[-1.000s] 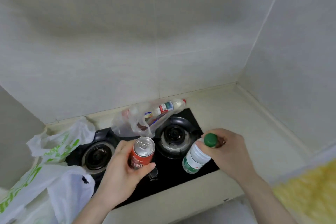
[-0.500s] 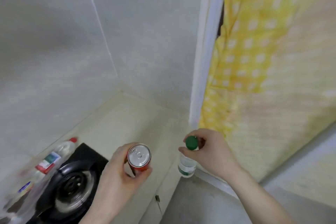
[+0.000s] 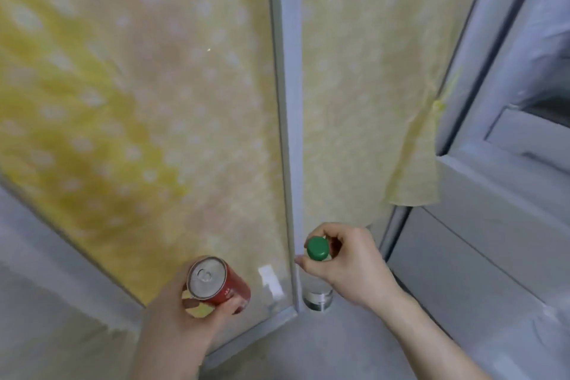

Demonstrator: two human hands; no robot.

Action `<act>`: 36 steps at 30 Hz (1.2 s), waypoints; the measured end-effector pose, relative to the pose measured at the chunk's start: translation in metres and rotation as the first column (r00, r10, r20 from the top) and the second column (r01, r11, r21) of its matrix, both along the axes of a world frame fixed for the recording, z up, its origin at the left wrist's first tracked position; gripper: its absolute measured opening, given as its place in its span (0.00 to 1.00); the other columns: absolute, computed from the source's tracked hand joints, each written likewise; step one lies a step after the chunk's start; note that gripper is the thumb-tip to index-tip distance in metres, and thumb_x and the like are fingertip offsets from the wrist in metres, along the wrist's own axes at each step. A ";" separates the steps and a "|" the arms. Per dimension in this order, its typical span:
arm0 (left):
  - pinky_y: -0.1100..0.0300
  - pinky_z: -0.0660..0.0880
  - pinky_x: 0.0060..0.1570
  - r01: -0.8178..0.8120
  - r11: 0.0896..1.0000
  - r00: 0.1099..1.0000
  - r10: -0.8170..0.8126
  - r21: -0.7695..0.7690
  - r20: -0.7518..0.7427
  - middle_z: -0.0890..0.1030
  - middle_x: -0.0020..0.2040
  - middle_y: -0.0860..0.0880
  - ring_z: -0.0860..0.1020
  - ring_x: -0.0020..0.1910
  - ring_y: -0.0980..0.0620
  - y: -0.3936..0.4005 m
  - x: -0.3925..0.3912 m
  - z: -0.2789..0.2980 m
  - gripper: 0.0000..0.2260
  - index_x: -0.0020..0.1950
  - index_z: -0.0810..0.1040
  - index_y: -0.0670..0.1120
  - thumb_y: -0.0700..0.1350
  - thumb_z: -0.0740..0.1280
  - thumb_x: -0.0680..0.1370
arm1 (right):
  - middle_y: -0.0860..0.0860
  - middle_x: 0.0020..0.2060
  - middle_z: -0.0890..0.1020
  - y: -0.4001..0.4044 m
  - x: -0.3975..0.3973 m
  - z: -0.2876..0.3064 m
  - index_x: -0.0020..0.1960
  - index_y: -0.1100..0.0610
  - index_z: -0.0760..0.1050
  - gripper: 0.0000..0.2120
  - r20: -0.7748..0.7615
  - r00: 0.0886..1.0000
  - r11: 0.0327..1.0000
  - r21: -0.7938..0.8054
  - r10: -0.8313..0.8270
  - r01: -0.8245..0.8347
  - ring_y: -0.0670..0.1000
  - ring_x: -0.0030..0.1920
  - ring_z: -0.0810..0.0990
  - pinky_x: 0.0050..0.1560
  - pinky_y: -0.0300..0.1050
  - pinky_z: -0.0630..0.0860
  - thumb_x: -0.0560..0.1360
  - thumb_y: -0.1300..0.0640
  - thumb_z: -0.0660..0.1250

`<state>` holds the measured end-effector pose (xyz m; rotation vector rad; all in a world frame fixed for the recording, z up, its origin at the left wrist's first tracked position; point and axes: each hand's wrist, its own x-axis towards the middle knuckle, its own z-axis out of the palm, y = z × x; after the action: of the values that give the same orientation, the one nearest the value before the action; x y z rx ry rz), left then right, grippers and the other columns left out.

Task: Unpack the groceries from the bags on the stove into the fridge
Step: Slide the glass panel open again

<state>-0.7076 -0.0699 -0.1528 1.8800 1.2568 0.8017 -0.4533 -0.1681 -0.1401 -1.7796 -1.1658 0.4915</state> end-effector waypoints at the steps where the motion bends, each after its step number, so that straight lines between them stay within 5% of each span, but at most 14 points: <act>1: 0.74 0.75 0.39 0.063 0.998 0.997 -0.064 0.023 0.041 0.80 0.48 0.72 0.82 0.44 0.63 0.010 0.015 0.001 0.32 0.51 0.75 0.73 0.47 0.86 0.59 | 0.54 0.33 0.81 -0.004 0.012 0.002 0.39 0.50 0.79 0.14 0.004 0.999 0.999 -0.003 -0.053 0.053 0.56 0.35 0.77 0.36 0.53 0.75 0.66 0.44 0.80; 6: 0.79 0.73 0.42 0.325 0.945 0.944 -0.326 0.026 0.043 0.82 0.44 0.72 0.80 0.39 0.72 0.068 0.087 -0.019 0.34 0.48 0.78 0.68 0.43 0.88 0.52 | 0.54 0.34 0.82 -0.016 0.051 0.017 0.40 0.50 0.80 0.14 -0.011 0.952 0.952 0.014 -0.305 0.305 0.57 0.36 0.78 0.38 0.55 0.77 0.65 0.43 0.81; 9: 0.64 0.81 0.46 0.523 0.852 0.850 -0.522 -0.002 0.078 0.87 0.46 0.50 0.73 0.26 0.70 0.100 0.118 -0.023 0.40 0.58 0.77 0.66 0.46 0.90 0.52 | 0.54 0.35 0.82 -0.026 0.067 0.033 0.42 0.53 0.81 0.15 -0.041 0.892 0.892 0.024 -0.450 0.452 0.50 0.33 0.76 0.38 0.52 0.77 0.65 0.45 0.82; 12: 0.70 0.78 0.45 0.641 0.766 0.760 -0.642 0.045 0.101 0.86 0.47 0.62 0.83 0.40 0.65 0.107 0.166 0.010 0.30 0.52 0.80 0.66 0.41 0.86 0.60 | 0.53 0.36 0.82 -0.039 0.078 0.051 0.41 0.54 0.81 0.13 -0.054 0.822 0.821 0.053 -0.567 0.569 0.44 0.34 0.75 0.37 0.47 0.75 0.66 0.49 0.83; 15: 0.72 0.77 0.42 0.713 0.692 0.685 -0.722 0.114 0.098 0.86 0.43 0.60 0.84 0.38 0.60 0.102 0.209 0.035 0.32 0.51 0.80 0.66 0.40 0.87 0.57 | 0.54 0.36 0.83 -0.057 0.085 0.065 0.40 0.55 0.81 0.13 -0.063 0.737 0.731 0.095 -0.673 0.676 0.43 0.34 0.74 0.37 0.42 0.73 0.67 0.51 0.83; 17: 0.66 0.80 0.44 0.781 0.618 0.611 -0.786 0.094 0.093 0.86 0.44 0.59 0.85 0.39 0.58 0.099 0.235 0.035 0.30 0.54 0.80 0.65 0.50 0.86 0.56 | 0.53 0.36 0.83 -0.072 0.089 0.073 0.40 0.55 0.81 0.12 -0.054 0.670 0.662 0.113 -0.740 0.741 0.43 0.33 0.74 0.36 0.39 0.71 0.68 0.51 0.83; 20: 0.63 0.80 0.46 0.861 0.497 0.489 -0.867 0.105 0.090 0.86 0.46 0.61 0.85 0.40 0.58 0.085 0.275 0.036 0.32 0.56 0.79 0.66 0.53 0.85 0.56 | 0.52 0.36 0.83 -0.097 0.097 0.083 0.41 0.54 0.81 0.13 -0.020 0.570 0.564 0.119 -0.821 0.817 0.51 0.34 0.75 0.36 0.46 0.72 0.68 0.50 0.82; 25: 0.71 0.78 0.43 0.919 0.374 0.369 -0.927 0.123 0.064 0.86 0.44 0.61 0.85 0.40 0.60 0.050 0.349 0.045 0.31 0.54 0.79 0.66 0.42 0.86 0.61 | 0.50 0.32 0.80 -0.136 0.121 0.096 0.40 0.54 0.81 0.12 -0.002 0.443 0.438 0.151 -0.896 0.886 0.43 0.29 0.70 0.32 0.36 0.67 0.68 0.50 0.82; 30: 0.61 0.80 0.47 0.943 0.302 0.291 -0.952 0.137 0.097 0.86 0.48 0.61 0.85 0.42 0.58 0.019 0.424 0.051 0.31 0.58 0.78 0.64 0.44 0.85 0.62 | 0.49 0.32 0.81 -0.167 0.168 0.105 0.39 0.53 0.81 0.12 0.038 0.369 0.369 0.178 -0.929 0.912 0.41 0.30 0.72 0.33 0.36 0.70 0.68 0.51 0.82; 36: 0.58 0.81 0.46 0.947 0.277 0.263 -0.959 0.162 0.106 0.85 0.48 0.61 0.85 0.44 0.53 -0.007 0.505 0.070 0.31 0.60 0.77 0.66 0.48 0.85 0.62 | 0.45 0.33 0.82 -0.188 0.234 0.121 0.39 0.52 0.81 0.11 0.027 0.390 0.385 0.229 -0.921 0.894 0.40 0.32 0.74 0.35 0.34 0.71 0.68 0.52 0.83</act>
<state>-0.2027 -0.0772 -0.0831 2.0744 -0.2281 0.2718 -0.2197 -0.3565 -0.0194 -1.9962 -0.1175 -0.4386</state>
